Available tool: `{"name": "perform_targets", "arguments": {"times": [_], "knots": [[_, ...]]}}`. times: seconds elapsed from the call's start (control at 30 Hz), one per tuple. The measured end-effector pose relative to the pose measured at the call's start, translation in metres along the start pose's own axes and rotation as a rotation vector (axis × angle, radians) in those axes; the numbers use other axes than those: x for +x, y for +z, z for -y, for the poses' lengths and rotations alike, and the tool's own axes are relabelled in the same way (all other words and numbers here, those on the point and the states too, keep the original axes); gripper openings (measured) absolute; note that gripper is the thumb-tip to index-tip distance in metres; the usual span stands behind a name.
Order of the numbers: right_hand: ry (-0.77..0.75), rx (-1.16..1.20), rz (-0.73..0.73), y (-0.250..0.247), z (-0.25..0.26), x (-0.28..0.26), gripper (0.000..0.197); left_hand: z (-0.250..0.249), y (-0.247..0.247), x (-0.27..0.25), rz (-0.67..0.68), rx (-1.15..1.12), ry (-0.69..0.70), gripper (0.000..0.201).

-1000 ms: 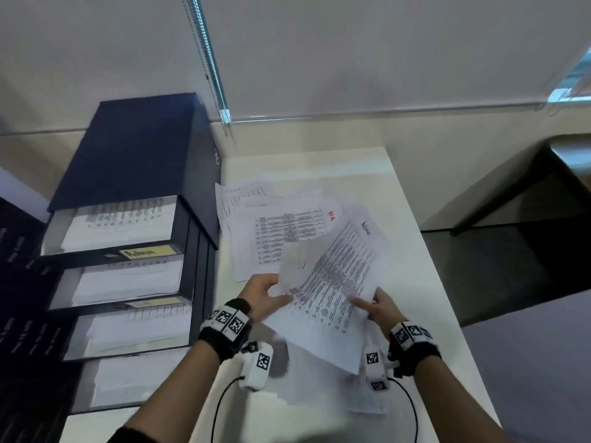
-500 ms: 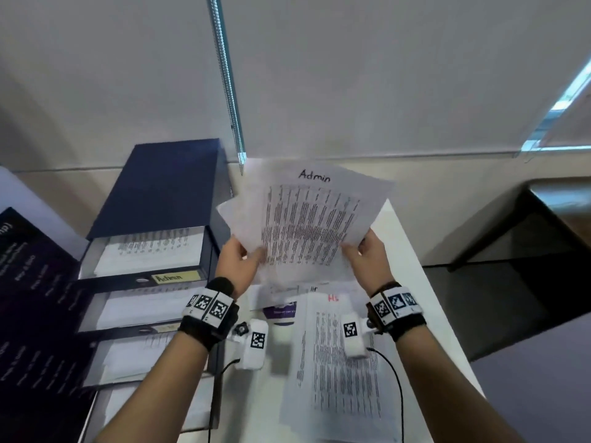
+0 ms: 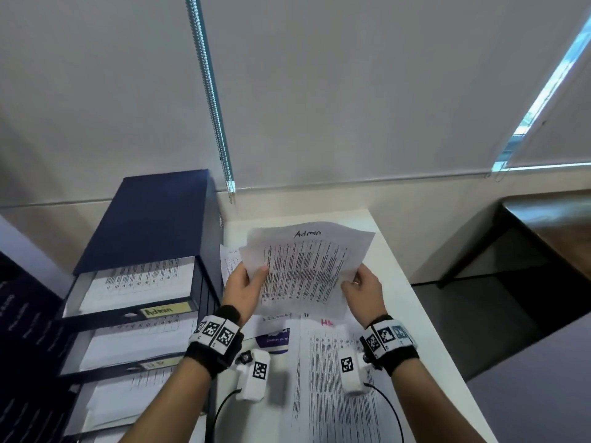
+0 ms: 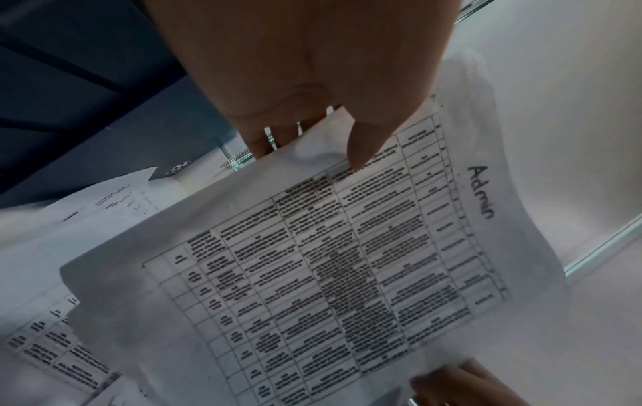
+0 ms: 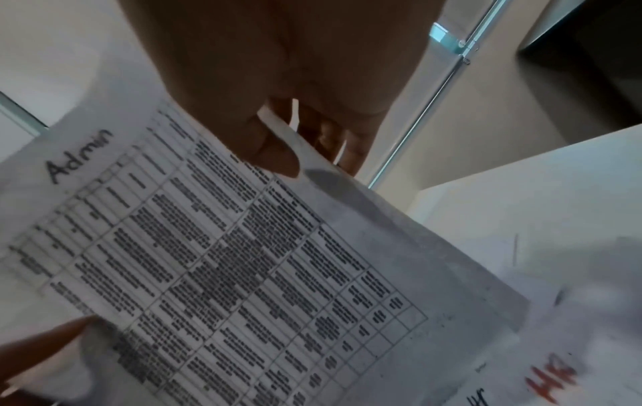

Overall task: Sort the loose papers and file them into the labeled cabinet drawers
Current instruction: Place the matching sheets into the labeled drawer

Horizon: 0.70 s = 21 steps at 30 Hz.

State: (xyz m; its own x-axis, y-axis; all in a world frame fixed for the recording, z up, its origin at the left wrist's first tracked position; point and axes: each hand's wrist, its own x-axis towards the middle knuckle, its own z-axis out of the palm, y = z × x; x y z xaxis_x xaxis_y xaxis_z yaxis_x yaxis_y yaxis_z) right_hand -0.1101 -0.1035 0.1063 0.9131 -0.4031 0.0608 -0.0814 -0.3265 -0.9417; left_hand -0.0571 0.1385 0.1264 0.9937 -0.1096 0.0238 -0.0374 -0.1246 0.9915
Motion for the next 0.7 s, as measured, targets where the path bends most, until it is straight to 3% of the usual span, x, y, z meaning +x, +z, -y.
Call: {"name": "perform_targets", "arguments": {"times": [0.13, 0.2, 0.27, 0.47, 0.57, 0.63, 0.7], "knots": [[0.137, -0.015, 0.067, -0.004, -0.024, 0.005, 0.038, 0.025, 0.0, 0.005, 0.041, 0.125, -0.052, 0.032], [0.25, -0.09, 0.129, -0.002, -0.038, 0.009, 0.043, 0.036, 0.005, 0.004, 0.056, 0.222, -0.176, 0.027], [0.301, -0.208, 0.173, 0.003, -0.05, 0.009, 0.032, 0.042, 0.01, 0.0, 0.063, 0.325, -0.24, 0.019], [0.171, -0.219, 0.127, 0.001, -0.042, 0.009, 0.018, 0.042, 0.01, -0.002, 0.065, 0.196, -0.125, 0.017], [0.161, -0.192, 0.128, -0.001, -0.042, 0.006, 0.025, 0.056, -0.006, 0.004, 0.082, 0.12, -0.096, 0.043], [0.184, -0.313, 0.252, 0.005, -0.046, 0.001, 0.019, 0.073, -0.017, 0.004, 0.097, 0.252, -0.211, 0.066], [0.14, -0.464, 0.333, 0.013, -0.043, -0.005, 0.004, 0.09, -0.023, 0.002, 0.091, 0.397, -0.336, 0.069]]}}
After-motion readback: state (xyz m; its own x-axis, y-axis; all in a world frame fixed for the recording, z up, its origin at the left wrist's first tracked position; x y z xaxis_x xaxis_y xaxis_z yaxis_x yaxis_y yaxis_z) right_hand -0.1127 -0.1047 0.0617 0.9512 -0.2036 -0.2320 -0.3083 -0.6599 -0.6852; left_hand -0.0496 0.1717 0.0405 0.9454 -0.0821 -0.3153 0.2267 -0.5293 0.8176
